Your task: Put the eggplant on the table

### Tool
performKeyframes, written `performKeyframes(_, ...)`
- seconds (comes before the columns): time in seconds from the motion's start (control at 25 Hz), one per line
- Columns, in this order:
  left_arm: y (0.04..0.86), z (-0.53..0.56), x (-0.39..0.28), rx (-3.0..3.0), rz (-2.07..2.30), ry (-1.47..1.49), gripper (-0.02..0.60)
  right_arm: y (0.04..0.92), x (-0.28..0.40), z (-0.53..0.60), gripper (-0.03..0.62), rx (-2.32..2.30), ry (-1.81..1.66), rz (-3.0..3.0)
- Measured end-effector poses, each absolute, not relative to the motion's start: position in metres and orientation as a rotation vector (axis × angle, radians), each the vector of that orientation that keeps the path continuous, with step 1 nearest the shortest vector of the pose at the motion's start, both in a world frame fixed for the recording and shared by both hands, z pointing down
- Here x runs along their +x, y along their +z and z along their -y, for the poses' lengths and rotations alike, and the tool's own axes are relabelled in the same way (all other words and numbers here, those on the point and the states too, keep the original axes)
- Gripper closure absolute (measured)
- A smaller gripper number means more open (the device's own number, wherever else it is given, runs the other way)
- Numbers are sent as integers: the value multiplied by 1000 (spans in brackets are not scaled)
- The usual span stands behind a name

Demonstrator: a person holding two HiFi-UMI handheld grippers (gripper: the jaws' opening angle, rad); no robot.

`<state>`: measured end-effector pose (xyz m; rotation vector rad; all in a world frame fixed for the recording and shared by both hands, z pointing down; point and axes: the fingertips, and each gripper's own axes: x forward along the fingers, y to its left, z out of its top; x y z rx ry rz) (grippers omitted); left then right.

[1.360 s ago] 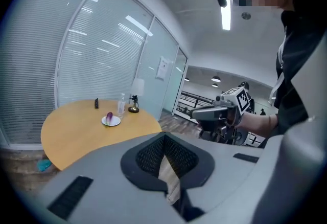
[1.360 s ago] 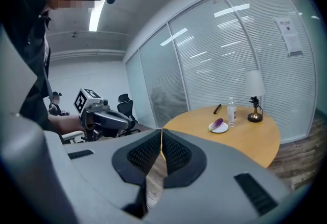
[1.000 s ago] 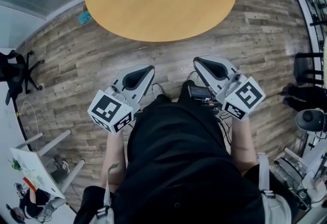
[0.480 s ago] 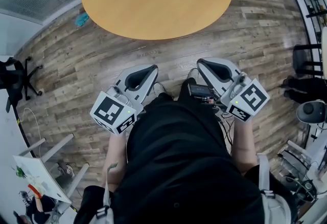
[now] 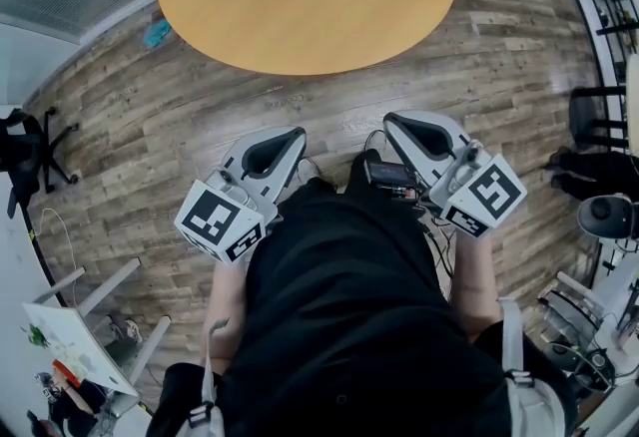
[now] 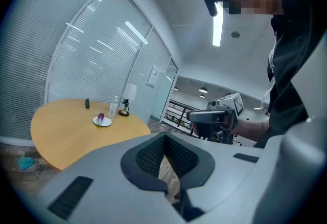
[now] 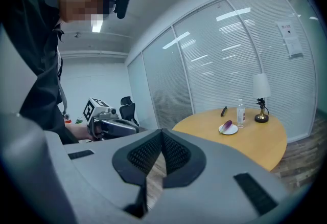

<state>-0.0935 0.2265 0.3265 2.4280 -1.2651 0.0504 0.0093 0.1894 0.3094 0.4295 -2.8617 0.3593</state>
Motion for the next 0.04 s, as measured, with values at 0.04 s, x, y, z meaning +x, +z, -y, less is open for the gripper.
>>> performKeyframes(0.04,327,-226,-95,2427,1266,49,572,310,8,-189,577,427,354,2862)
